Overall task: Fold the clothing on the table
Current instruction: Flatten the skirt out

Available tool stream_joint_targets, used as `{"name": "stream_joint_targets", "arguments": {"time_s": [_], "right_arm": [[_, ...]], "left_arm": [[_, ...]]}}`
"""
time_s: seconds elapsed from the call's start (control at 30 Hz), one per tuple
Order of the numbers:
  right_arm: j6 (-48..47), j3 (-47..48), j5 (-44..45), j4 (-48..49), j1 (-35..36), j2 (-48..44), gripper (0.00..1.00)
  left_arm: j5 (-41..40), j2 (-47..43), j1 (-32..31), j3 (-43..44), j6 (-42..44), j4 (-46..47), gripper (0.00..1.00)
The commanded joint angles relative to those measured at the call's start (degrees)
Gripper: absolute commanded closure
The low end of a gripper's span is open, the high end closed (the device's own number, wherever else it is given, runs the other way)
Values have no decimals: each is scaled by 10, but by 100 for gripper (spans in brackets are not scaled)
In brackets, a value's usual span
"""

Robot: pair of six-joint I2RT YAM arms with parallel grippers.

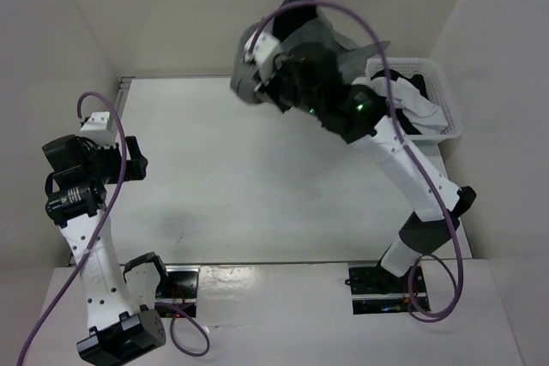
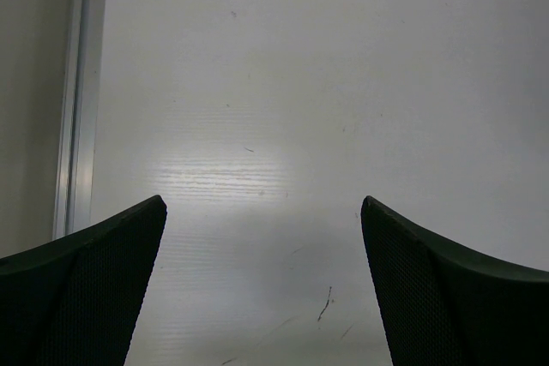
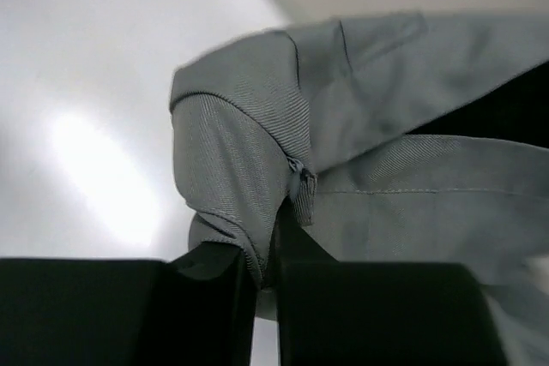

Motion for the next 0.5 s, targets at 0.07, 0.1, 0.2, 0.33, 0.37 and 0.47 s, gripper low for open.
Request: {"name": "stream_joint_targets", "arguments": {"time_s": [0.07,0.1,0.2,0.33,0.37,0.47], "right_arm": [[-22,-209,94,-23,126,33,45],[-17,-255,116,-23,146,33,24],[-10,-318,123,-23,195,65,13],[5,-338,142,7,195,75,11],[5,-338,154,13,195,70,10],[5,-330,154,24,167,63,9]], "left_arm": [[14,-10,5,0,6,7,0],[14,-10,5,0,6,7,0],[14,-15,5,0,6,7,0],[20,-15,5,0,12,7,0],[26,-15,5,0,12,2,0],[40,-15,5,0,18,2,0]]}}
